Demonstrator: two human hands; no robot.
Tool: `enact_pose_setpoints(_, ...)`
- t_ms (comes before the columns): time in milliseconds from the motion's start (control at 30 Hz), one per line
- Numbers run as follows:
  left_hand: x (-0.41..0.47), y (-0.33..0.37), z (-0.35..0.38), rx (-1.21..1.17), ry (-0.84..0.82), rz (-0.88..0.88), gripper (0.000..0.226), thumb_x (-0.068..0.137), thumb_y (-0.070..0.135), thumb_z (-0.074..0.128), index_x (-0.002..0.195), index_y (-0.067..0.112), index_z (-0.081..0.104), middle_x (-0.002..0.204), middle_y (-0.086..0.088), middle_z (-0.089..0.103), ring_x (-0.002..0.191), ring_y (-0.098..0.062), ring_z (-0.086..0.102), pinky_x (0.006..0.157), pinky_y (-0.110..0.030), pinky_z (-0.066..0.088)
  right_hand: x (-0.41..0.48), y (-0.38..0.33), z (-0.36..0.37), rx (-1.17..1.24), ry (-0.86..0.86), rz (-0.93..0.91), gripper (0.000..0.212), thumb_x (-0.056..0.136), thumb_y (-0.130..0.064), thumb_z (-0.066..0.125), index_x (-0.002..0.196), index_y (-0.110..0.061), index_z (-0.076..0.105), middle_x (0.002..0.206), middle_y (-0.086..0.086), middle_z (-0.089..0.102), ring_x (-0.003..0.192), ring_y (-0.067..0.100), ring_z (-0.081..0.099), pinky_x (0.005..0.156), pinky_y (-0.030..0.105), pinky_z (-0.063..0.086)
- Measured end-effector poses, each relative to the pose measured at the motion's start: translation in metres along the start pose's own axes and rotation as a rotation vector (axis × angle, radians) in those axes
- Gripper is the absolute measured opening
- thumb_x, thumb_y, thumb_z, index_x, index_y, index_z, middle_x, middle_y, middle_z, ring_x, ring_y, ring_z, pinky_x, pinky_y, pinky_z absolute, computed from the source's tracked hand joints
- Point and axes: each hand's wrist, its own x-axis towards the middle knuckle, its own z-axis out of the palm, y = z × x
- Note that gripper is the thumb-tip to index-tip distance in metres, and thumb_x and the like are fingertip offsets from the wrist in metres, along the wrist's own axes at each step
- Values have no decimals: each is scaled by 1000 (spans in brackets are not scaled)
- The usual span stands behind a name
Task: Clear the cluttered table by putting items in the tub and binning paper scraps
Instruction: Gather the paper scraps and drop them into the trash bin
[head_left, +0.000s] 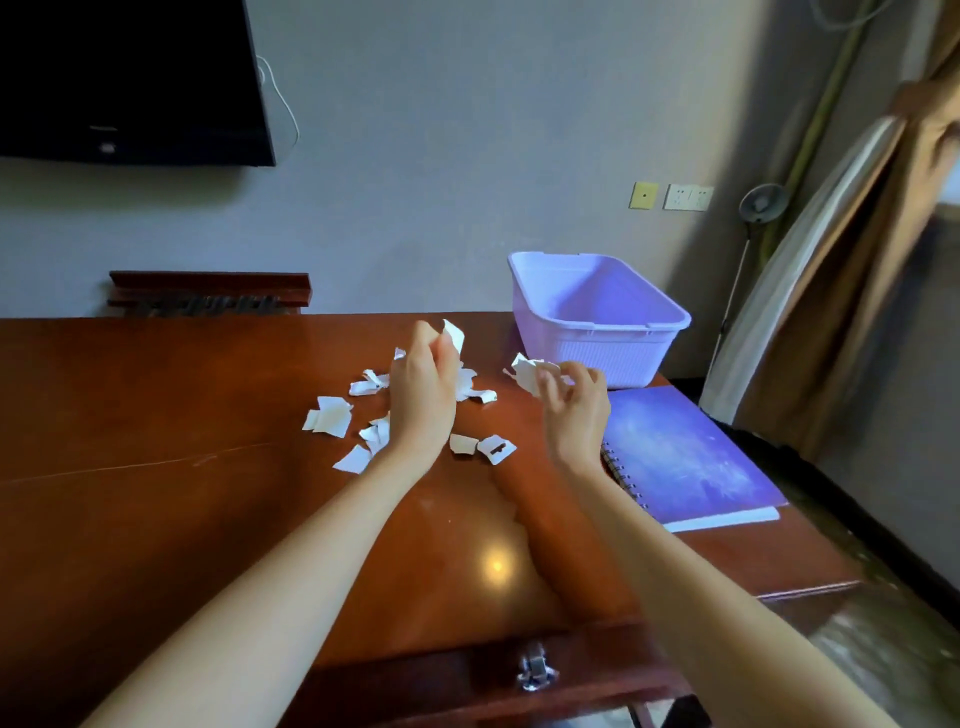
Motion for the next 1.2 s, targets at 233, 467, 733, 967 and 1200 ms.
enact_pose_setpoints(233, -91, 62, 26, -212, -100, 122, 18, 99, 15, 43, 82, 9, 43, 60, 9, 43, 62, -17, 46, 56, -26, 35, -53, 20, -91, 45, 187, 20, 19, 92, -11, 56, 102, 2, 64, 108, 12, 54, 90, 21, 53, 67, -4, 32)
enact_pose_setpoints(467, -214, 107, 38, -426, -154, 152, 23, 93, 21, 44, 72, 12, 41, 57, 13, 43, 58, -9, 36, 55, -19, 27, -138, 60, -181, 122, 317, 151, 15, 90, -8, 58, 98, 0, 67, 101, 8, 58, 81, 5, 53, 71, -2, 36)
enact_pose_setpoints(733, -322, 88, 60, -366, -400, -40, 25, 97, 11, 47, 72, 10, 43, 55, 12, 42, 55, 3, 46, 51, -14, 33, -219, 115, -226, 210, 328, 377, 11, 92, -7, 54, 92, -3, 64, 102, 8, 53, 69, -10, 56, 62, 6, 44)
enact_pose_setpoints(967, -383, 62, 107, -220, -738, -406, 20, 97, 8, 42, 77, 4, 44, 81, -20, 60, 74, -26, 53, 57, -19, 29, -276, 222, -239, -34, 293, 701, 22, 89, -19, 58, 73, -5, 53, 83, 11, 52, 79, 21, 47, 73, 33, 37)
enact_pose_setpoints(1200, -421, 12, 172, 56, -982, -732, 23, 93, 7, 41, 93, -12, 54, 112, -36, 58, 107, -46, 54, 85, -46, 46, -287, 299, -250, -148, 117, 1084, 34, 91, -21, 54, 62, -4, 51, 63, 6, 47, 73, 22, 45, 65, 27, 29)
